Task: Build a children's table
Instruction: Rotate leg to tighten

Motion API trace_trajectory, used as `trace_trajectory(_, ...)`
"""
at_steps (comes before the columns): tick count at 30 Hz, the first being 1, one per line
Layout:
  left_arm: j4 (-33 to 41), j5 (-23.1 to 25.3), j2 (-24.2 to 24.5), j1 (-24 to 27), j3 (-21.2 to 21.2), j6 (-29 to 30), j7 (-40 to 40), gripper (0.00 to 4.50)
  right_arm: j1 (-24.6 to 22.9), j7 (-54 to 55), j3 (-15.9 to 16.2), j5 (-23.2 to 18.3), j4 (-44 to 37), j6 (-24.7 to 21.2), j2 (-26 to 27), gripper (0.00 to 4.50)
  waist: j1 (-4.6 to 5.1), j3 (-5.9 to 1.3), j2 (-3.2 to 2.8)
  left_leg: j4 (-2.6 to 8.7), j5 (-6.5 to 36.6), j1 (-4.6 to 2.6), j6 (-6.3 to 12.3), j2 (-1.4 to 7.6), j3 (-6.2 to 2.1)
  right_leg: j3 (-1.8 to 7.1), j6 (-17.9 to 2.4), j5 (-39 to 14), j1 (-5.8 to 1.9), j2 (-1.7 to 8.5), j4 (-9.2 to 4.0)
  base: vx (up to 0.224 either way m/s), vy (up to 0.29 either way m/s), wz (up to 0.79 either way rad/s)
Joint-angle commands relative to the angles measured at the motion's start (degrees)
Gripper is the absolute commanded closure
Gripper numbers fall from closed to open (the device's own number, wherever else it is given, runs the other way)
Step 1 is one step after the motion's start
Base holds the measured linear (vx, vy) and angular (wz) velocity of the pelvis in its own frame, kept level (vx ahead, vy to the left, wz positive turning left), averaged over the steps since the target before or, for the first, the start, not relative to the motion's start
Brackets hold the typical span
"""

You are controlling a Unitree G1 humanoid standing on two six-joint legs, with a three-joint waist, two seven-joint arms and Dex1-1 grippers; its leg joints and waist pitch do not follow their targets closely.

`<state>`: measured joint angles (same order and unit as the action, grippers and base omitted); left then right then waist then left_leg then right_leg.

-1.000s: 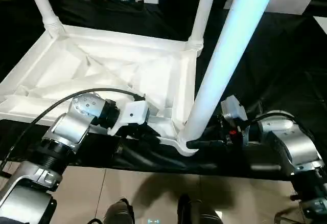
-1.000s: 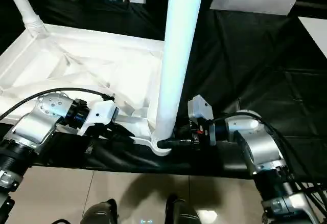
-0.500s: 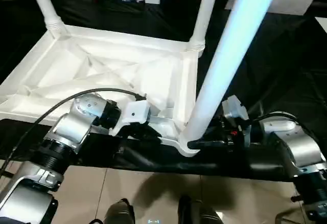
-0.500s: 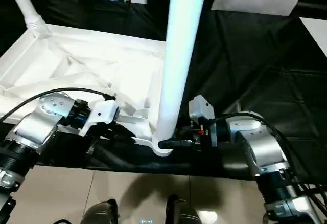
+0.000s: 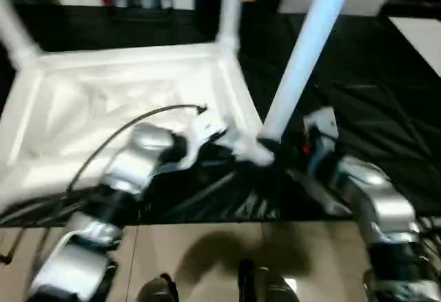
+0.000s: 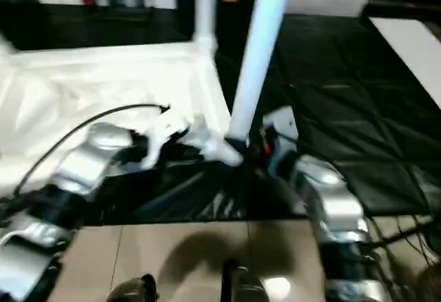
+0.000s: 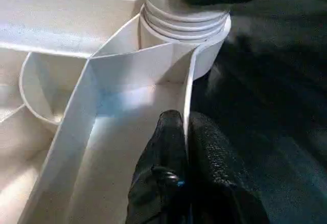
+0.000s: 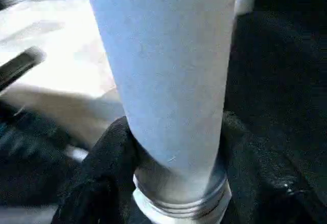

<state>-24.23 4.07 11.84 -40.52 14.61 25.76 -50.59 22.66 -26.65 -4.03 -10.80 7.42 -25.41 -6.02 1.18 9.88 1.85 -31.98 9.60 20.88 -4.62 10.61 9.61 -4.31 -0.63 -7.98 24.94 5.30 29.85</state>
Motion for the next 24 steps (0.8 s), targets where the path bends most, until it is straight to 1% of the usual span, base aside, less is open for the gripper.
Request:
trace_trajectory(1,-1.2,-1.3,-3.3,-0.9,-3.0,-0.2,9.0,4.50,-0.9,-2.0,6.1,-3.7,0.7,-3.7,4.2,2.41,-0.15,-3.44,0.07,4.40,23.1,-0.72,2.00,1.08,-1.47,0.41,-3.3,-38.7,-3.00,2.71,-4.90,0.000,0.000,0.00)
trace_trajectory(2,-1.5,-0.7,-3.8,-1.2,-3.2,-0.1,10.4,4.50,-0.5,0.3,5.4,-3.6,1.1,-4.1,5.7,2.41,-0.04,-3.38,-0.09,4.57,23.0,-0.77,2.54,1.34,-1.34,0.64,-4.0,-36.3,-2.85,2.80,-4.86,0.000,0.000,0.00)
trace_trajectory(3,-1.8,0.0,-4.7,-1.8,-3.4,0.5,12.7,4.50,0.5,5.1,4.3,-3.1,2.5,-4.1,8.6,2.41,0.04,-3.44,-0.23,4.81,23.1,-0.52,2.63,1.46,-1.40,0.64,-4.8,-34.1,-3.10,2.75,-4.57,0.000,0.000,0.00)
trace_trajectory(4,-1.8,0.8,-5.6,-2.2,-3.6,1.2,14.6,4.50,1.4,9.5,3.3,-2.0,3.8,-4.0,11.2,2.41,0.33,-3.38,-0.24,4.98,24.1,-0.42,2.14,1.55,-1.43,0.64,-5.4,-33.6,-2.91,2.75,-4.40,0.000,0.000,0.00)
trace_trajectory(5,-1.8,0.8,-5.6,-2.2,-3.6,1.2,14.6,4.50,1.4,9.5,3.3,-2.0,3.8,-4.0,11.2,2.41,0.39,-3.29,-0.27,5.00,25.3,-0.62,1.86,1.50,-1.45,0.46,-5.3,-34.1,-2.84,2.64,-4.58,0.000,0.000,0.00)
trace_trajectory(6,-1.7,1.5,-6.1,-2.4,-3.4,1.6,15.7,4.50,2.1,11.8,2.8,-1.5,4.9,-3.0,13.1,2.06,0.26,-3.33,-0.40,4.79,26.5,-1.24,1.77,1.44,-1.31,0.54,-4.8,-34.4,-2.54,2.80,-4.94,0.000,0.000,0.00)
trace_trajectory(7,-1.4,1.8,-6.1,-2.3,-3.1,1.7,15.8,4.50,2.3,13.0,2.7,-0.9,5.2,-2.0,13.9,1.85,0.34,-3.27,-0.34,4.78,26.8,-1.28,1.87,1.40,-1.27,0.59,-4.8,-34.2,-2.39,2.78,-4.94,0.000,0.000,0.00)
trace_trajectory(8,-0.7,2.2,-5.9,-1.9,-2.4,1.9,15.4,4.50,2.4,14.1,2.6,-0.5,5.4,-0.4,15.0,1.85,0.34,-3.45,0.00,4.73,26.6,-1.12,2.12,1.28,-1.30,0.52,-4.4,-34.8,-2.63,2.91,-4.90,0.000,0.000,0.00)
trace_trajectory(9,-0.6,2.3,-5.8,-1.8,-2.3,1.9,15.2,4.50,2.3,14.2,2.6,-0.4,5.3,0.0,15.2,1.69,0.40,-3.44,-0.08,4.82,26.4,-0.97,2.24,1.28,-1.32,0.59,-4.3,-34.9,-2.65,3.00,-4.91,0.000,0.000,0.00)
trace_trajectory(10,0.0,2.5,-5.3,-1.4,-1.6,1.6,14.3,4.50,2.1,14.7,2.4,-0.2,5.0,0.6,15.6,1.67,0.45,-3.42,-0.09,4.86,26.1,-0.76,2.45,1.23,-1.34,0.55,-4.0,-34.9,-2.78,2.94,-4.91,0.000,0.000,0.00)
trace_trajectory(11,0.0,2.6,-5.1,-1.2,-1.4,1.4,14.0,4.50,2.1,14.8,2.3,-0.1,4.8,0.6,15.7,1.61,0.63,-3.52,0.21,4.87,25.5,-0.53,2.63,1.19,-1.34,0.59,-3.9,-34.7,-2.94,2.96,-4.74,0.000,0.000,0.00)
trace_trajectory(12,0.6,2.4,-4.1,-0.7,-0.8,0.3,11.9,4.50,1.7,13.8,2.6,0.0,4.2,1.2,14.7,1.47,0.91,-3.73,0.19,4.84,24.7,-0.33,2.74,1.27,-1.34,0.71,-4.2,-33.7,-3.07,3.07,-4.65,0.000,0.000,0.00)
trace_trajectory(13,1.2,2.0,-3.0,0.0,-0.3,-1.0,9.8,4.50,1.3,12.6,3.0,0.1,3.6,1.8,13.4,1.34,0.88,-3.72,0.05,4.87,24.4,-0.26,2.85,1.32,-1.44,0.66,-4.4,-33.0,-3.14,3.15,-4.57,0.000,0.000,0.00)
trace_trajectory(14,1.3,1.9,-2.7,0.2,-0.2,-1.4,9.2,4.50,1.1,12.2,3.1,0.1,3.4,2.0,13.1,1.34,0.93,-3.82,-0.01,4.90,24.0,-0.16,2.90,1.46,-1.43,0.73,-4.7,-31.8,-3.28,3.20,-4.40,0.000,0.000,0.00)
trace_trajectory(15,1.6,1.8,-2.2,0.4,0.0,-1.9,8.4,4.50,1.0,11.8,3.3,0.1,3.1,2.3,12.6,1.22,0.86,-3.94,-0.05,4.76,22.9,-0.32,3.08,1.59,-1.13,1.06,-6.0,-29.1,-3.07,3.23,-4.15,0.000,0.000,0.00)
trace_trajectory(16,2.3,1.1,0.1,1.9,0.3,-3.2,4.9,4.50,-0.4,7.1,3.2,-0.4,0.5,3.3,9.4,1.14,0.40,-4.26,-0.57,4.43,20.5,-0.79,3.33,1.60,-0.42,1.56,-8.4,-24.2,-2.86,3.10,-3.77,0.000,0.000,0.00)
trace_trajectory(17,2.3,1.1,0.1,1.9,0.3,-3.2,4.9,4.50,-0.4,7.1,3.2,-0.4,0.5,3.3,9.4,1.04,0.33,-4.32,-0.29,4.36,19.0,-0.56,3.78,1.59,-0.23,1.67,-9.1,-22.2,-3.11,2.99,-3.42,0.056,-0.045,0.13)
trace_trajectory(18,2.5,0.6,2.1,3.2,0.6,-5.1,2.0,4.50,-1.7,3.3,3.0,-1.2,-1.6,3.7,6.3,0.95,-0.07,-4.34,-0.25,4.33,17.1,-0.30,4.28,1.54,-0.03,1.85,-9.9,-20.8,-3.22,2.93,-2.97,0.000,0.000,0.00)
trace_trajectory(19,2.5,0.6,2.1,3.2,0.6,-5.1,2.0,4.50,-1.7,3.3,3.0,-1.2,-1.6,3.7,6.3,0.82,-0.37,-4.33,-0.20,4.31,16.8,-0.25,4.53,1.52,-0.10,1.78,-9.6,-21.3,-3.34,2.90,-2.96,0.000,0.000,0.00)
trace_trajectory(20,2.4,0.4,2.8,3.6,0.6,-6.3,0.8,4.50,-2.3,1.5,2.8,-1.6,-2.4,3.8,4.6,0.82,-0.64,-4.64,-0.42,4.07,15.9,-0.22,4.59,1.59,0.01,1.98,-9.6,-21.4,-3.33,2.87,-2.60,0.000,0.000,0.00)
trace_trajectory(21,2.1,0.2,3.5,3.8,0.6,-7.0,0.0,4.50,-2.9,-0.8,2.7,-2.2,-3.1,3.9,3.0,0.82,-0.76,-4.71,-0.71,3.99,15.8,-0.28,4.62,1.58,0.09,2.02,-9.8,-21.4,-3.22,2.83,-2.64,0.000,0.000,0.00)
trace_trajectory(22,1.8,0.0,4.2,4.1,0.6,-8.1,-0.9,4.50,-3.4,-2.7,2.6,-2.6,-3.8,4.0,1.7,0.72,-1.03,-5.02,-0.51,3.70,14.8,-0.42,4.86,1.54,0.26,2.07,-10.4,-19.8,-3.35,2.68,-2.41,0.058,-0.043,0.09)
trace_trajectory(23,1.7,0.0,4.2,4.1,0.6,-8.1,-1.0,4.50,-3.5,-2.9,2.6,-2.6,-3.8,4.0,1.5,0.62,-1.18,-5.15,-0.33,3.56,13.5,-0.17,5.30,1.50,0.41,2.21,-11.1,-18.0,-3.36,2.54,-2.00,0.058,-0.043,0.09)
trace_trajectory(24,1.2,-0.5,5.8,4.5,0.9,-9.6,-2.9,4.50,-4.4,-7.0,2.8,-3.4,-4.7,4.7,-2.0,0.53,-1.46,-5.24,-0.42,3.36,13.5,-0.35,5.41,1.48,0.51,2.27,-11.2,-19.2,-3.16,2.54,-1.97,0.054,-0.047,0.10)
